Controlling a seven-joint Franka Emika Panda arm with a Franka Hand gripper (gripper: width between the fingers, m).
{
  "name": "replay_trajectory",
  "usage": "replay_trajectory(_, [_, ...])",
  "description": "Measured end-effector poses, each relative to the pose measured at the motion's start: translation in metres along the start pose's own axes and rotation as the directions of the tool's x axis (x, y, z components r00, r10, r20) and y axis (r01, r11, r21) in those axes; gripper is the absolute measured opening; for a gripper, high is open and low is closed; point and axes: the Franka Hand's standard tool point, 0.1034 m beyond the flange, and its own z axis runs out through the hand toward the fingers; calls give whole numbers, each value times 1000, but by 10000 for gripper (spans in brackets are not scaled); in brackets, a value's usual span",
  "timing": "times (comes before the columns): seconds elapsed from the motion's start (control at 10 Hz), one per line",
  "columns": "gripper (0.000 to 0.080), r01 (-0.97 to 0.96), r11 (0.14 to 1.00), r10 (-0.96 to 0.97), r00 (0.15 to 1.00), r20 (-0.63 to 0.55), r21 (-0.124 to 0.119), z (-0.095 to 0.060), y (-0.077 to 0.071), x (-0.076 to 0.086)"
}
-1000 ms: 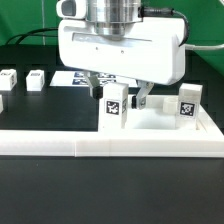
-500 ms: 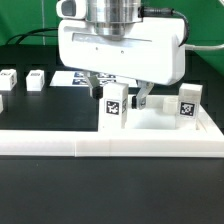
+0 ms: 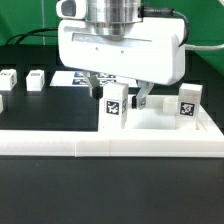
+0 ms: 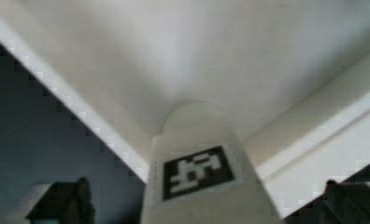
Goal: Assemble square table
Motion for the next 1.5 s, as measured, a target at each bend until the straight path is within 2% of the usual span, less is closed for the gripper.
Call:
replay_trajectory(0.2, [649,160,987,-160,987,11,2,-4,8,-11])
replay_trajectory(0.3, [649,200,980,-200,980,6,11,-8,7,-12])
replay_trajectory(0.9, [649,198,980,-198,980,8,8,-7,10,-15])
replay_trajectory(1.0, [649,247,969,-247,969,12,-10,-2,10,-23])
replay_trajectory(1.1, [649,303,953,-303,953,11,-21,7,19,-32])
replay_trajectory(1.3, [649,339,940,-339,941,4,-40,20,39,-36])
replay_trajectory(1.5, [649,338,939,-339,941,-5,-55,36,49,-34])
